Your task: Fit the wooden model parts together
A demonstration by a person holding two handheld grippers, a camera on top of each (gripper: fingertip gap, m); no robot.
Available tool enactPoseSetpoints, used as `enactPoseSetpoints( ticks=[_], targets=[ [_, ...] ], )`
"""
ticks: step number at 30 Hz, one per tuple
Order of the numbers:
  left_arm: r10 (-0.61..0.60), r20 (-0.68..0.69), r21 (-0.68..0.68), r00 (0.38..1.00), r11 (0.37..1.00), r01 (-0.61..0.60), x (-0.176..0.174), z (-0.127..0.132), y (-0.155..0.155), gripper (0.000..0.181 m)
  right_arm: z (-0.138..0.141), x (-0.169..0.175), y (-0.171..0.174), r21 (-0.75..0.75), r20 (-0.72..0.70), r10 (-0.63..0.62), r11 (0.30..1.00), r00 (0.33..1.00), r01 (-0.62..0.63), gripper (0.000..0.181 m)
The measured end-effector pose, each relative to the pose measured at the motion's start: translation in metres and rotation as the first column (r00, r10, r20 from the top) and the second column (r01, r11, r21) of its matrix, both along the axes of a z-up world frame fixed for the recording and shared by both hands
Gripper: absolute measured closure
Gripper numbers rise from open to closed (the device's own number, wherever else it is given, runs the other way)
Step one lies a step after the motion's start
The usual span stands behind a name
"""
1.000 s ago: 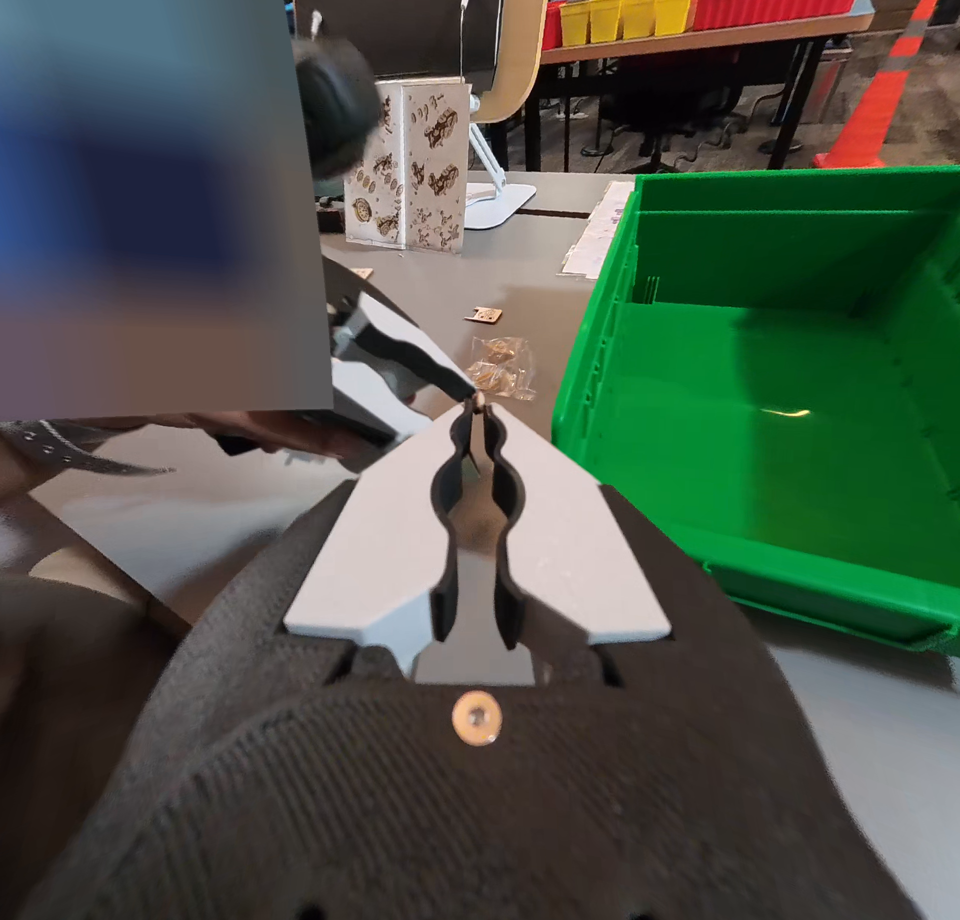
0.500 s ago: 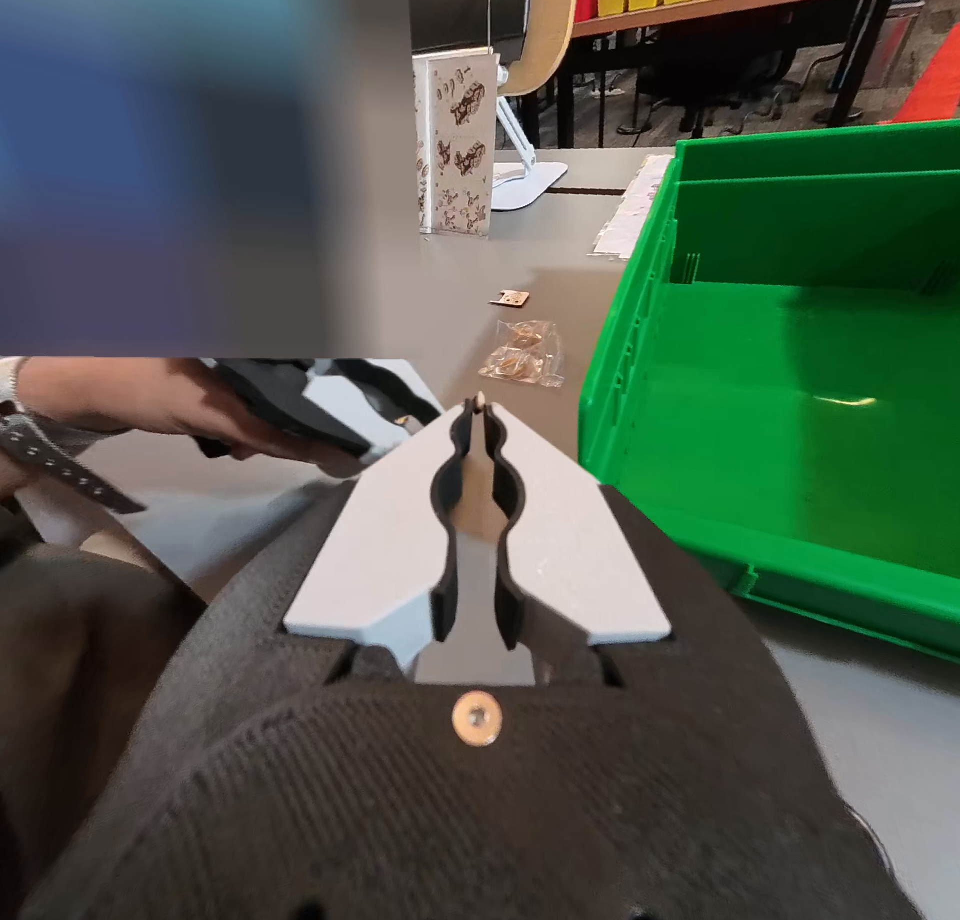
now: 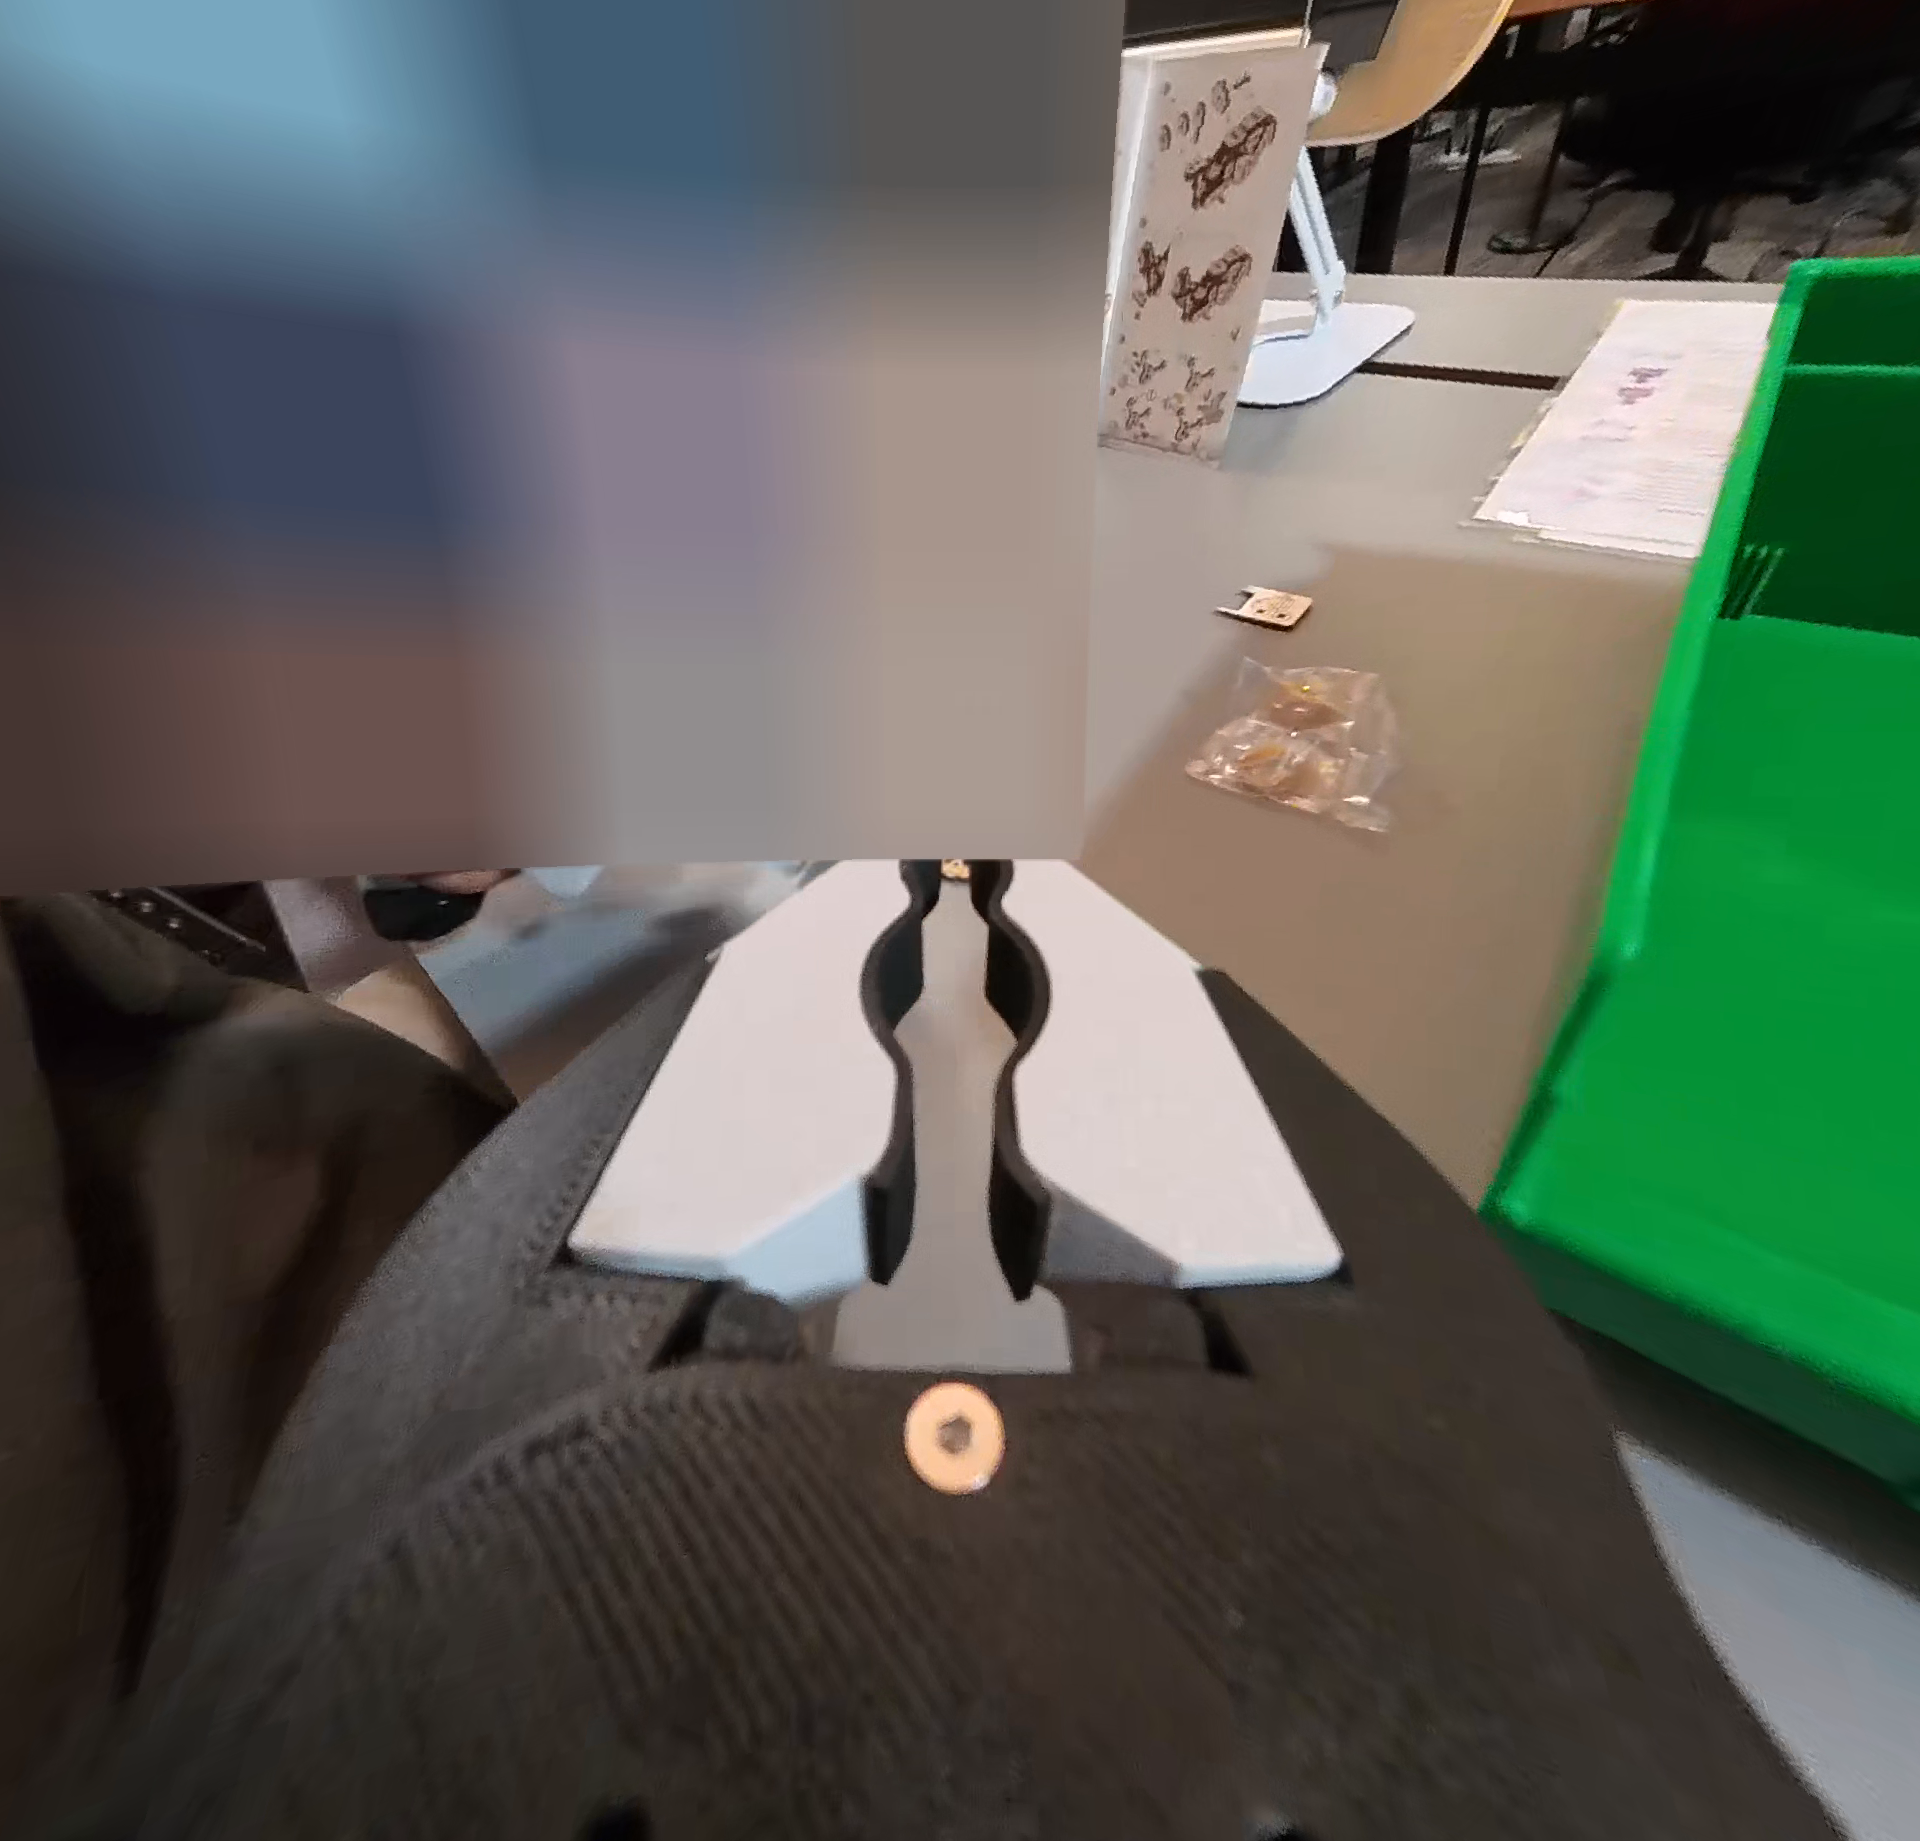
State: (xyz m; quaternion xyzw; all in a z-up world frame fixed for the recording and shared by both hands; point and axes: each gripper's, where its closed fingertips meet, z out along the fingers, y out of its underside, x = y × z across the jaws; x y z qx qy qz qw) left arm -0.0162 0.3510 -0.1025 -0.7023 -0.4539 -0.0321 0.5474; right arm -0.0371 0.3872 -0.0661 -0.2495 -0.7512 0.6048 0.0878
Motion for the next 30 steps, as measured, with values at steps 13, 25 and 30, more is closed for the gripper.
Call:
enactPoseSetpoints(
  ticks=[13, 25, 30],
  targets=[
    [-0.12, -0.141, -0.533, 0.983, 0.846, 0.027, 0.038, -0.059, -0.032, 0.153, -0.065, 0.06, -0.064, 0.233, 0.296, 0.198, 0.934, 0.935, -0.271, 0.18],
    [-0.12, -0.111, -0.491, 0.987, 0.87, 0.051, 0.042, -0.058, -0.035, 0.154, -0.081, 0.062, -0.07, 0.2, 0.415, 0.213, 0.927, 0.885, -0.317, 0.18],
    [-0.116, -0.087, -0.459, 0.989, 0.886, 0.063, 0.041, -0.058, -0.033, 0.155, -0.083, 0.061, -0.069, 0.179, 0.444, 0.218, 0.929, 0.869, -0.325, 0.18]
  ],
)
